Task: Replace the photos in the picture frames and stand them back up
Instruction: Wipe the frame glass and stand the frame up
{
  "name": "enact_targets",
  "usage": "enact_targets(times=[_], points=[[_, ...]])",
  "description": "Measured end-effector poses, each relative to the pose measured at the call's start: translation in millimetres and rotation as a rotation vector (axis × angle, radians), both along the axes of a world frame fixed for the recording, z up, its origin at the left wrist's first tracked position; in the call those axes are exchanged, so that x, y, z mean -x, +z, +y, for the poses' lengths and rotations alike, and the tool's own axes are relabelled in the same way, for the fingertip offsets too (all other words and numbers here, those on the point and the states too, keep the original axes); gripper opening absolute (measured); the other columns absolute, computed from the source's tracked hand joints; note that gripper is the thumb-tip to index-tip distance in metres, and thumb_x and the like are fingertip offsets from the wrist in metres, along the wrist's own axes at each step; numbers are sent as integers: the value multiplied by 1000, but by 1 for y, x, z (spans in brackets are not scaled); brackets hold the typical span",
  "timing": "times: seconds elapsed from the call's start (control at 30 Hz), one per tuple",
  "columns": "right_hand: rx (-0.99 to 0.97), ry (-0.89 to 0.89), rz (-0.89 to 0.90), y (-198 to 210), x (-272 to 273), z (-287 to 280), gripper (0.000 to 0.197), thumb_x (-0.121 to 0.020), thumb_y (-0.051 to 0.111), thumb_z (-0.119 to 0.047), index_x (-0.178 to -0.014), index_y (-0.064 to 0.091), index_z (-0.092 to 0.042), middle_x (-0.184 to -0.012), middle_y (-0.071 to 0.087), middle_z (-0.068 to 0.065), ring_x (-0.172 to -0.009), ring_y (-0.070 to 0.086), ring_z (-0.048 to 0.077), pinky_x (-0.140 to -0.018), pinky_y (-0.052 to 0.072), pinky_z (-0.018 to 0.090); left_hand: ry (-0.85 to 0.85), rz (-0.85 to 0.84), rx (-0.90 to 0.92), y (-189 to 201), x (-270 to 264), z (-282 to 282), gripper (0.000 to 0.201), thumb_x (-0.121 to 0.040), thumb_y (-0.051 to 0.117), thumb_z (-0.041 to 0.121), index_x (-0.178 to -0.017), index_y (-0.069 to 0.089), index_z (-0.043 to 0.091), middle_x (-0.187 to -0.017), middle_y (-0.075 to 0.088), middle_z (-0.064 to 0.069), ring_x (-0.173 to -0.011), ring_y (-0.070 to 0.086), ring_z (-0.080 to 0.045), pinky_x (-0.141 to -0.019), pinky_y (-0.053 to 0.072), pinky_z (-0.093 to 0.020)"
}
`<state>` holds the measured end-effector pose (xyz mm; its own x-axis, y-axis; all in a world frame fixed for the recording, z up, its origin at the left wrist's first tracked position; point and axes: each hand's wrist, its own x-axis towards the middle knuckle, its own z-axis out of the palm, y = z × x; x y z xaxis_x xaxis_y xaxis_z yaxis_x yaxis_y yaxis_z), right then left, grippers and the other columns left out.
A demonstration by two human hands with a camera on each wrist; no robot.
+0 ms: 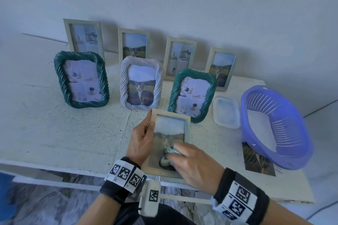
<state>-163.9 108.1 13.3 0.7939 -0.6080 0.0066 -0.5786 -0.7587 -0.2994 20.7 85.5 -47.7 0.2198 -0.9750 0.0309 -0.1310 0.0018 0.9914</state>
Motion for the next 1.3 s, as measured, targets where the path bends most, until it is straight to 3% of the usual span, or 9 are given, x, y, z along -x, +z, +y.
enact_targets(times=[0.13,0.37,0.47,0.57,0.67,0.73,0.83,0.93,1.3], points=[[117,-114,11,2,3,-24,7,-92,58,-10,-96,64,-10,-89,51,-1,-69,46,12,-64,48,29,-12,19,39,5,1,-3,43,-103,41,8,-142,33,24,-86,54,9,-70,50,0,-70,41,-18],[213,-321,-17,0,-7,-47,6,-88,61,-5,-92,61,-11,-88,46,1,-70,48,17,-65,49,32,-30,37,17,6,1,-1,43,-103,43,12,-145,39,18,-80,64,0,-67,56,-9,-65,54,-38],[135,-371,-187,8,-4,-46,15,-94,53,-16,-101,65,-10,-90,50,1,-71,51,15,-66,44,22,-37,62,21,12,0,-1,42,-103,41,13,-145,40,16,-86,65,-4,-74,59,-14,-74,55,-51],[112,-445,-374,23,8,-52,26,-94,52,-20,-113,67,-9,-91,56,2,-75,52,11,-67,42,20,-16,97,9,7,-3,-3,44,-104,42,25,-147,38,18,-83,61,-7,-73,59,-18,-68,54,-54],[200,-536,-417,38,28,-63,28,-93,53,-17,-116,66,-8,-92,57,5,-74,53,12,-67,41,11,1,81,7,-1,-8,-1,55,-95,44,43,-147,39,26,-85,52,-5,-75,51,-18,-65,47,-42],[237,-633,-362,44,43,-72,29,-93,55,-12,-120,64,-9,-95,58,9,-72,53,15,-64,38,7,1,75,9,-6,-11,0,49,-99,45,38,-147,40,28,-88,50,-3,-79,48,-16,-69,42,-34],[209,-844,-205,45,64,-90,35,-89,55,-11,-124,61,-8,-100,57,16,-75,54,25,-62,39,25,14,51,16,-6,-15,3,44,-103,44,23,-146,39,24,-92,46,1,-80,42,-13,-71,36,-29],[156,-999,-76,42,74,-110,38,-89,51,-9,-127,55,-2,-107,53,24,-92,55,38,-73,42,36,22,24,12,-9,-19,4,44,-103,44,18,-146,40,22,-89,39,14,-75,37,3,-67,30,-16],[-1,-1034,294,-12,67,-180,33,-92,45,3,-124,53,1,-120,45,20,-105,57,42,-88,47,44,30,18,21,-14,-24,6,43,-103,44,20,-146,41,26,-87,34,19,-74,33,9,-67,24,-14]])
